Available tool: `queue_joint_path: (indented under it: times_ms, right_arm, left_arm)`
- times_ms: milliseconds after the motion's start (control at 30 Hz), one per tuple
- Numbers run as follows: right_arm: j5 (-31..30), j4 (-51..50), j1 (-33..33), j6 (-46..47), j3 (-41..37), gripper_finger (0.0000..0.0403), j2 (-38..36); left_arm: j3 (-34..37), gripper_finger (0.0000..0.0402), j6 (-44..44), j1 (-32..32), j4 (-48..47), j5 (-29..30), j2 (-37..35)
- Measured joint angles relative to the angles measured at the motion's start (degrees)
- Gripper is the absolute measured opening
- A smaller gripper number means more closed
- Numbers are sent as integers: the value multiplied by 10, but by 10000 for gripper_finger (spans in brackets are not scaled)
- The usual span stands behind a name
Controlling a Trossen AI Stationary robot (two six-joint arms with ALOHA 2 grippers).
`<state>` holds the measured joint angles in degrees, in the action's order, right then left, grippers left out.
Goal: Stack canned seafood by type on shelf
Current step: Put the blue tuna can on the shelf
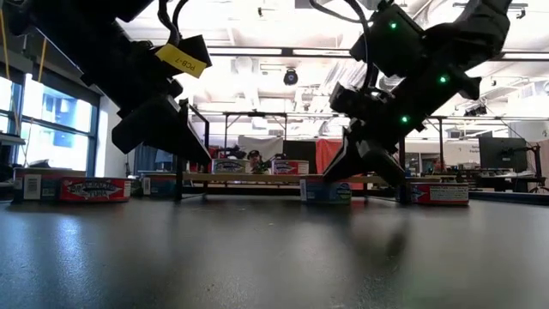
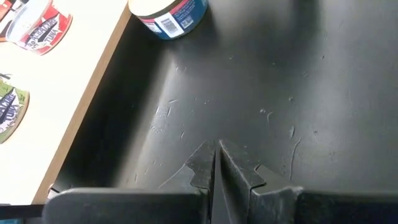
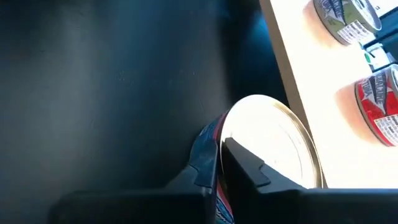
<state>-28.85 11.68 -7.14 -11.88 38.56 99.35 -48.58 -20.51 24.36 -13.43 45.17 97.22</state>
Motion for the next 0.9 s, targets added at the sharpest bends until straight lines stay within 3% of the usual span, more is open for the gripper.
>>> queue_joint_path:
  times_ms: [167,333,433,700,900]
  right_arm:
    - [0,-9,-53,-1,8,0,11]
    - [-154,4,-100,-6,27,1,4]
    - [-185,5,-117,-9,27,1,6]
    - [-152,39,-120,16,28,0,5]
    - [-95,81,-100,53,28,34,5]
  left_arm:
    - [0,14,1,0,0,0,0]
    - [0,14,-2,0,0,0,0]
    - [0,14,-2,0,1,0,0]
    - [0,14,11,2,-24,0,0]
    - [0,20,-55,8,-134,27,-57]
